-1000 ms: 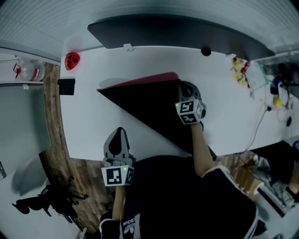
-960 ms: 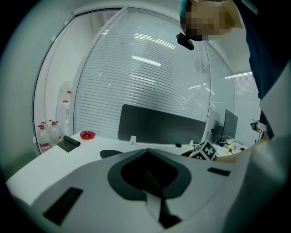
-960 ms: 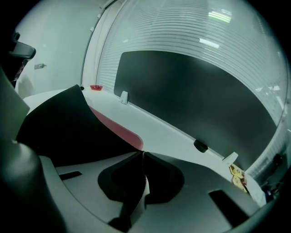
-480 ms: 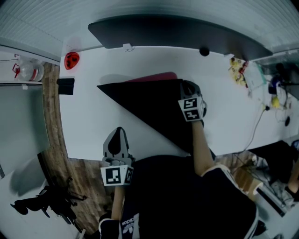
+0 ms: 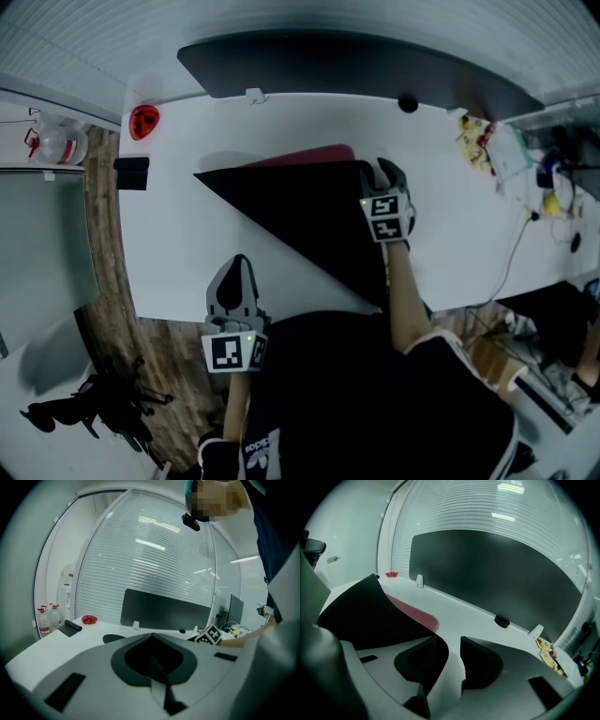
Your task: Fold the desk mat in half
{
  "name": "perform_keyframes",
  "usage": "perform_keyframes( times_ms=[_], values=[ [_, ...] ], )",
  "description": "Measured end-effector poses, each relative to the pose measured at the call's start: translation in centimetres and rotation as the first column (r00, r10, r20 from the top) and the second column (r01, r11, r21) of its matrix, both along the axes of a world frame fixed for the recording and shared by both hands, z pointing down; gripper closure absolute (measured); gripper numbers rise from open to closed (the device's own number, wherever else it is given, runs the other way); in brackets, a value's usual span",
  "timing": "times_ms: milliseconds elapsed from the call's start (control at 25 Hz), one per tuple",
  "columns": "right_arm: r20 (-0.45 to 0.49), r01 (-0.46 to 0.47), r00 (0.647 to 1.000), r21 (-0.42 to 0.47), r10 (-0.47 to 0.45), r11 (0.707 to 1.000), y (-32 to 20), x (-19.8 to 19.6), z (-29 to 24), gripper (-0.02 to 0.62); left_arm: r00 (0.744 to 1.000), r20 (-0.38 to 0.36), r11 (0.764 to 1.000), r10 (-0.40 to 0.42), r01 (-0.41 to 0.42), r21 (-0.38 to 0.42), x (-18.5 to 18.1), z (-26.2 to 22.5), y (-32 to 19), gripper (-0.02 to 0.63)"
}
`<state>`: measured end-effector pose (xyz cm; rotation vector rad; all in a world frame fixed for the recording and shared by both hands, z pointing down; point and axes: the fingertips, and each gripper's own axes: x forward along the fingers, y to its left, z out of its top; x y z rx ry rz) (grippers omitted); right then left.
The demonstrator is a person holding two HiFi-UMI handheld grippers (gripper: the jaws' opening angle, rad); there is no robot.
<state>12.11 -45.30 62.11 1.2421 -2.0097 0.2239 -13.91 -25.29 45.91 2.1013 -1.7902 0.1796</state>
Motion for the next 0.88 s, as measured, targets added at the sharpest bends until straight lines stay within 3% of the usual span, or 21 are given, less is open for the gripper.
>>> perform_keyframes(
  times_ms=[880],
  values=[
    [0.097, 0.090, 0.991, 0.050, -0.095, 0.995, 3.5, -3.3, -4.8, 0.454, 1.000, 0.002, 0.998, -0.018, 0.018, 0.056, 0.1, -2.1, 2.9, 0.603]
  ],
)
